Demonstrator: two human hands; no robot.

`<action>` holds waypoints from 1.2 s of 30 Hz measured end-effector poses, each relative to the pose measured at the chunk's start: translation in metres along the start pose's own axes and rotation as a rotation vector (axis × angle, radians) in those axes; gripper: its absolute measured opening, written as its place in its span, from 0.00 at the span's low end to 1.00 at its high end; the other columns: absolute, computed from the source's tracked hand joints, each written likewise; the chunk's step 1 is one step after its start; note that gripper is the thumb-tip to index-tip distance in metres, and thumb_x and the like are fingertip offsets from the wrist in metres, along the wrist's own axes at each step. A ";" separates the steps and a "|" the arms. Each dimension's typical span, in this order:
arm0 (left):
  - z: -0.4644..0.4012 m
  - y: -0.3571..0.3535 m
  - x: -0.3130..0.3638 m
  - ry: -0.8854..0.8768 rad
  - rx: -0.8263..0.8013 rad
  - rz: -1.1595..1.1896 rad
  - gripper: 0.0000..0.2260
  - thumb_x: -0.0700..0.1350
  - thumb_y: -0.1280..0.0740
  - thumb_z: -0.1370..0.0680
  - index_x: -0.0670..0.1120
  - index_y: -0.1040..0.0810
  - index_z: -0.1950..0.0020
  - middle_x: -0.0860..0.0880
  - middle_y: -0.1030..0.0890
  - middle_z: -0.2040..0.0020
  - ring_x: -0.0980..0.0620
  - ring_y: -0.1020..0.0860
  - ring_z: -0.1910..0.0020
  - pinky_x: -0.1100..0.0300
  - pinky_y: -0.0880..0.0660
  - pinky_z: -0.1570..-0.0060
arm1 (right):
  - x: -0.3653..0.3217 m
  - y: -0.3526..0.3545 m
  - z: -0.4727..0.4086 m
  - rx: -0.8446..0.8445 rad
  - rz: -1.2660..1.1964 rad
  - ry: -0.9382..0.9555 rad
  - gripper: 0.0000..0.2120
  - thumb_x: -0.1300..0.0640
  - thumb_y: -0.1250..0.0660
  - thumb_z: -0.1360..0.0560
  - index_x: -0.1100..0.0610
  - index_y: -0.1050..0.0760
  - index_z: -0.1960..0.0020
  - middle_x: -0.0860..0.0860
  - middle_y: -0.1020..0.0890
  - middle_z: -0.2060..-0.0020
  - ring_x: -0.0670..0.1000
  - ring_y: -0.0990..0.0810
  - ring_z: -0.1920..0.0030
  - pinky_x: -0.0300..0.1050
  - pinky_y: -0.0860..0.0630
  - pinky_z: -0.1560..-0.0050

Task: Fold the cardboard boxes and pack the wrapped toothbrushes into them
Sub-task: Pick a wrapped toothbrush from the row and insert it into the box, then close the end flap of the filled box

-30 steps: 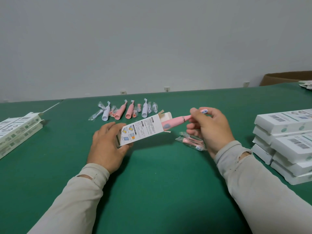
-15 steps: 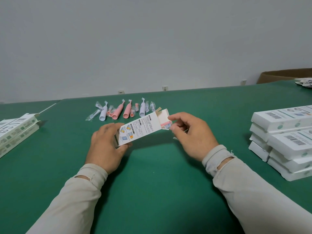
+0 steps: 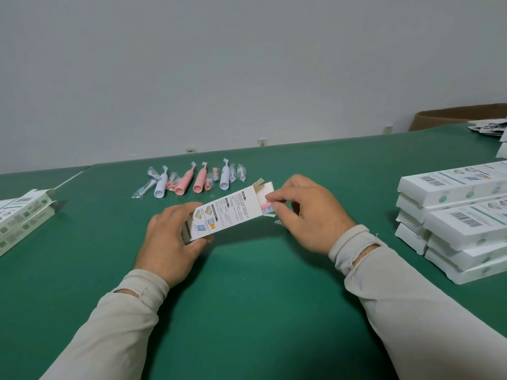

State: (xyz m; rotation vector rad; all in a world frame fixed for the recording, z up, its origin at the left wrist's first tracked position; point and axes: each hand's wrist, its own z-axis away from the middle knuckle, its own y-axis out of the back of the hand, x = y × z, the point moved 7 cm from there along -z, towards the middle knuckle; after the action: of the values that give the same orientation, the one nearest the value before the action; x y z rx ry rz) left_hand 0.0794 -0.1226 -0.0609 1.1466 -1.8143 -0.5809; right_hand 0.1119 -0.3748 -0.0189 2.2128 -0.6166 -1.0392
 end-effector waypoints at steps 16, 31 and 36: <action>-0.002 0.003 0.005 -0.064 0.037 -0.008 0.26 0.43 0.22 0.30 0.55 0.24 0.35 0.54 0.22 0.39 0.46 0.28 0.38 0.61 0.41 0.38 | 0.016 -0.015 0.000 0.009 -0.224 -0.267 0.16 0.52 0.34 0.25 0.61 0.25 0.67 0.44 0.25 0.63 0.44 0.24 0.64 0.42 0.29 0.59; 0.000 0.004 0.007 -0.058 0.059 0.013 0.26 0.42 0.22 0.31 0.57 0.24 0.36 0.56 0.23 0.41 0.46 0.28 0.39 0.59 0.40 0.39 | -0.010 0.006 0.002 0.169 -0.257 -0.071 0.06 0.55 0.33 0.25 0.44 0.20 0.55 0.33 0.21 0.65 0.41 0.26 0.67 0.40 0.26 0.59; 0.000 0.007 0.013 -0.108 0.076 -0.036 0.25 0.41 0.22 0.31 0.52 0.23 0.35 0.53 0.22 0.39 0.45 0.27 0.39 0.63 0.42 0.39 | 0.005 -0.008 0.003 0.055 -0.292 -0.232 0.06 0.55 0.29 0.25 0.45 0.20 0.58 0.39 0.18 0.62 0.36 0.25 0.68 0.34 0.30 0.59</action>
State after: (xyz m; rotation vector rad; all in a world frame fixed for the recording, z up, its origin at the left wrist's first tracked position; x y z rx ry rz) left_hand 0.0741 -0.1308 -0.0505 1.2214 -1.9256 -0.6098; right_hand 0.1137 -0.3729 -0.0287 2.2951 -0.4300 -1.4588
